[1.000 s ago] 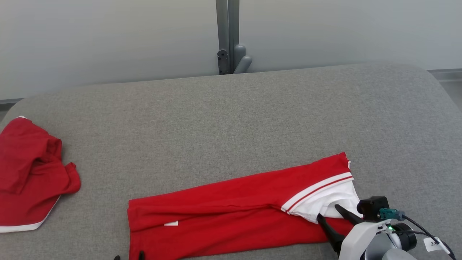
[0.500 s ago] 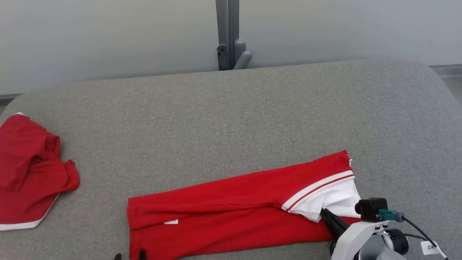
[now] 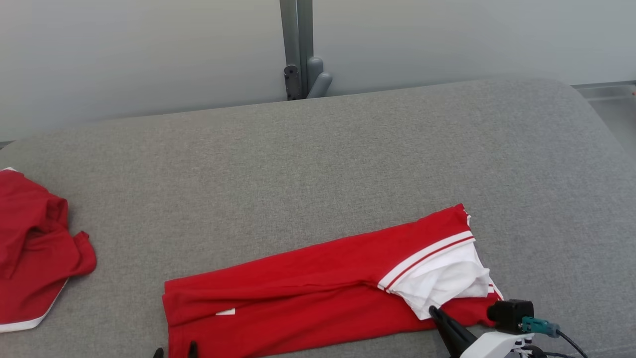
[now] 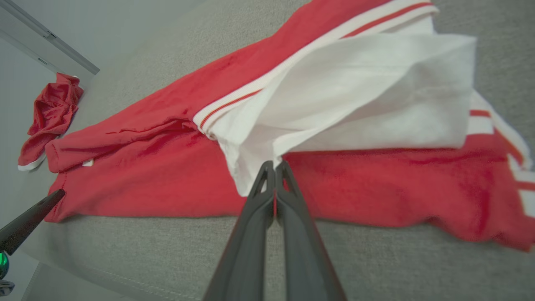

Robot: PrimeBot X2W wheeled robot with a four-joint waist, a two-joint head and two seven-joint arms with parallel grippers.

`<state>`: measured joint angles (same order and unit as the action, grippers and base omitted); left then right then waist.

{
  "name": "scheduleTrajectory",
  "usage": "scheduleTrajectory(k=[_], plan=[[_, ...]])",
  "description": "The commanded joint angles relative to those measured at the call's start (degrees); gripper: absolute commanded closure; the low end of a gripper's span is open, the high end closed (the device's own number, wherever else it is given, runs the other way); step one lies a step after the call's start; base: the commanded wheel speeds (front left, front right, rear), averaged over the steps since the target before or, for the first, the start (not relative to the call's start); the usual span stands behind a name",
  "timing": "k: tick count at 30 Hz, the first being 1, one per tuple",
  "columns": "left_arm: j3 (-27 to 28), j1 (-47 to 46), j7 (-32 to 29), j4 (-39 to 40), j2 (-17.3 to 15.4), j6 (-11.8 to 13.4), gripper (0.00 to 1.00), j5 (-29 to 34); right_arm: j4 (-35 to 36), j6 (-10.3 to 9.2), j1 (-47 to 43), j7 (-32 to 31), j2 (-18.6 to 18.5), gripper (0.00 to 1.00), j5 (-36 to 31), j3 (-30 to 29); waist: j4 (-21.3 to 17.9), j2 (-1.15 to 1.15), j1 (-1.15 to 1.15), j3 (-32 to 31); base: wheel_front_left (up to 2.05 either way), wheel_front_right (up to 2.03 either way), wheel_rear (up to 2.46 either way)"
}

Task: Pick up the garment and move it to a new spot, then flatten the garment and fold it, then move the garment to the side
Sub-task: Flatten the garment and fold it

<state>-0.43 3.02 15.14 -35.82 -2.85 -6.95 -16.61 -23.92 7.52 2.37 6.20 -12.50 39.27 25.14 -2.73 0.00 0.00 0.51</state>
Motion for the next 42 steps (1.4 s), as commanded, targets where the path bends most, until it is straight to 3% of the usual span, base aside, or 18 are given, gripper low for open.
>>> scheduleTrajectory(k=[1,10,12,13,14,21,30,35,42], plan=[[-0.2,0.0,0.0,0.0,-0.1,0.2,0.0,0.4,0.6,-0.07,-1.1,0.6,0.2,1.0,0.5,0.2,-1.2,0.0,0.0,0.0,0.0,0.0,0.0],[-0.7,-0.7,0.0,0.8,-0.1,0.2,0.0,-0.2,-0.1,-0.07,-2.4,3.2,1.2,1.0,0.6,1.0,-3.3,0.0,0.0,0.0,0.0,0.0,0.0],[-0.6,-0.7,0.0,0.9,-0.1,0.2,0.0,-0.2,-0.4,-0.07,-2.2,3.8,1.4,0.95,0.6,1.3,-3.5,0.0,0.0,0.0,0.0,0.0,0.0],[-0.7,-0.7,0.0,1.0,-0.1,0.2,0.0,-0.2,-1.0,-0.07,-2.0,4.3,1.5,0.37,0.7,1.6,-3.6,0.0,0.0,0.0,0.0,0.0,0.0],[-0.7,-0.8,0.0,1.0,-0.1,0.2,0.0,-0.1,-1.4,-0.06,-1.6,5.1,1.6,0.0,0.5,1.9,-3.7,0.0,0.0,0.1,0.0,0.0,0.0],[-0.3,-0.8,0.0,1.7,-0.1,0.6,0.0,0.7,-4.4,-0.07,-2.1,8.0,0.3,0.0,-1.2,3.1,-3.9,0.0,0.0,0.0,0.0,0.0,0.0],[2.1,0.4,0.0,5.8,-0.1,2.2,0.0,2.7,1.3,-0.06,-3.4,9.0,-3.1,0.0,-5.0,-4.9,-5.0,0.0,0.0,-0.2,0.0,0.0,0.0],[2.2,1.0,0.0,9.1,-0.1,3.0,0.0,4.4,3.7,-0.06,-0.7,9.0,-1.5,0.0,-11.2,-9.3,-4.7,0.0,0.0,-0.1,0.0,0.0,0.0],[1.1,0.0,0.0,11.8,-0.1,3.4,0.0,5.4,0.3,-0.07,4.6,9.0,-0.2,0.0,-16.1,-12.2,-1.1,0.0,0.0,0.4,0.0,0.0,0.0]])
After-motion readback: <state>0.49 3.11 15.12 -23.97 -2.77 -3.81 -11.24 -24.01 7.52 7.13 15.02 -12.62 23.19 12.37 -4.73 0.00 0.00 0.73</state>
